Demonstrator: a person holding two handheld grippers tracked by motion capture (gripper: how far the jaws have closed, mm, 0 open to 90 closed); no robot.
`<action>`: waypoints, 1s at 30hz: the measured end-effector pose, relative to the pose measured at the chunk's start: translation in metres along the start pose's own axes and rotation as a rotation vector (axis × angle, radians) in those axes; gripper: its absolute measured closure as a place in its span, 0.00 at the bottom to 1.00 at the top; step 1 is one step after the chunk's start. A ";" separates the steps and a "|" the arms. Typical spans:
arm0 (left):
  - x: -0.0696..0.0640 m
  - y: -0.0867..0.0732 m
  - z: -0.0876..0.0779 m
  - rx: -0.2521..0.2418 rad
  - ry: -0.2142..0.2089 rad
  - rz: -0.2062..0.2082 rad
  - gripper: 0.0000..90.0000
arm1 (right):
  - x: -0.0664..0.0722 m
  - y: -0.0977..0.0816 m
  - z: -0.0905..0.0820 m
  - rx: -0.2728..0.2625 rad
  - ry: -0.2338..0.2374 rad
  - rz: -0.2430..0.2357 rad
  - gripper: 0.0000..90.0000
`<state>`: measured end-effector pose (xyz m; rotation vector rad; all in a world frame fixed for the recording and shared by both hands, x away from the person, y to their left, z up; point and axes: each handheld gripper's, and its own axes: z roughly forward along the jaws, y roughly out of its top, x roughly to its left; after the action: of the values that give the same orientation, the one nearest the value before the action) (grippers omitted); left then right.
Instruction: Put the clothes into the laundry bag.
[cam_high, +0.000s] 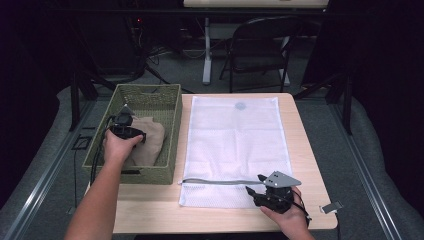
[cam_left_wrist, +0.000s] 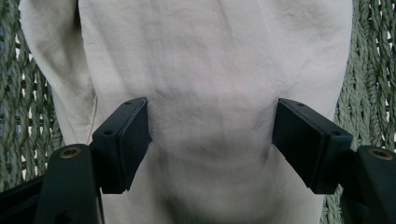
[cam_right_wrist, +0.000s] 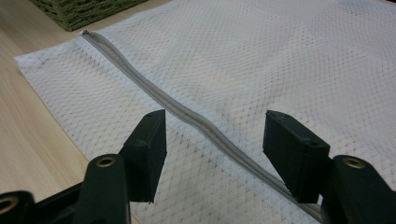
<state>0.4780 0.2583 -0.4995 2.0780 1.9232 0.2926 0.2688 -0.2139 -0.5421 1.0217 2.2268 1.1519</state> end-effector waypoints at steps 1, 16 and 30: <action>-0.001 0.000 0.000 0.000 0.002 0.000 0.30 | 0.000 0.000 0.000 0.000 -0.001 -0.001 0.44; 0.001 0.001 0.008 0.032 0.008 -0.011 0.25 | 0.002 0.001 0.000 0.003 -0.004 -0.015 0.43; 0.000 0.002 0.016 0.058 0.011 -0.024 0.19 | 0.002 0.000 0.000 0.005 -0.003 -0.016 0.43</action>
<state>0.4849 0.2572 -0.5137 2.0916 1.9840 0.2466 0.2680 -0.2119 -0.5422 1.0057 2.2325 1.1382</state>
